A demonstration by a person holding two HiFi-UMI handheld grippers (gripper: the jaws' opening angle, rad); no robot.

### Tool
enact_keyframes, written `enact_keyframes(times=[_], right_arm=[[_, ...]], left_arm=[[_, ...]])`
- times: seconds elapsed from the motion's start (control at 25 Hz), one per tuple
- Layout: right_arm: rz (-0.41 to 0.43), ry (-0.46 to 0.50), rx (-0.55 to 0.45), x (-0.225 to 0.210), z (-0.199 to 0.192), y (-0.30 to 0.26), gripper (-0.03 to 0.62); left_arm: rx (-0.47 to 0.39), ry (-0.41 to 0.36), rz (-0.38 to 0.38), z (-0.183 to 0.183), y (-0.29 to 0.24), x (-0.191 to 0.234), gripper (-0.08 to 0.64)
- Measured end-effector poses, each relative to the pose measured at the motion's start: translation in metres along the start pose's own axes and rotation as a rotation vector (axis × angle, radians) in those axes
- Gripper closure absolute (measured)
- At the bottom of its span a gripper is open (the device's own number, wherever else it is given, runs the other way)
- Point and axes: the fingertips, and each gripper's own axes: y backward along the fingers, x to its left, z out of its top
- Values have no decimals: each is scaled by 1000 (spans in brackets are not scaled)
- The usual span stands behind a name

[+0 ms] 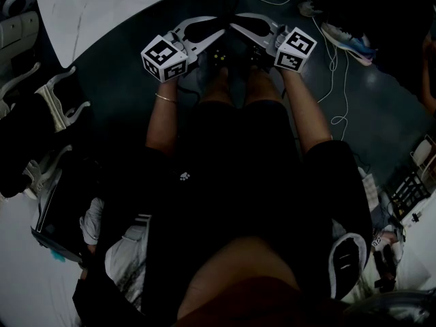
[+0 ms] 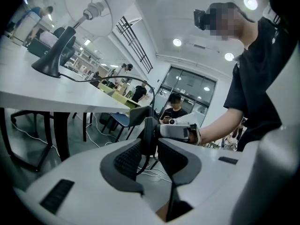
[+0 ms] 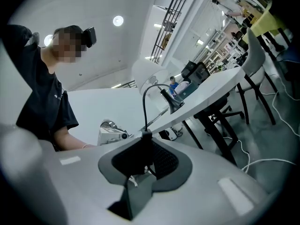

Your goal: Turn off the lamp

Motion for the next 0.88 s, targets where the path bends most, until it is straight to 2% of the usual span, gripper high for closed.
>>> enact_keyframes(times=[0.32,0.56,0.88], right_arm=[[-66,1,8,-9,-6,-4,529],[-129,-6,-22,-20,-4,2,531],[-182,-12,-1,-29,-7,6,529]], left_arm=[[20,13,72,-6,0,11,460],[8,57,177,-12,7,27,459],[-17,44,197,-5,14,30,462]])
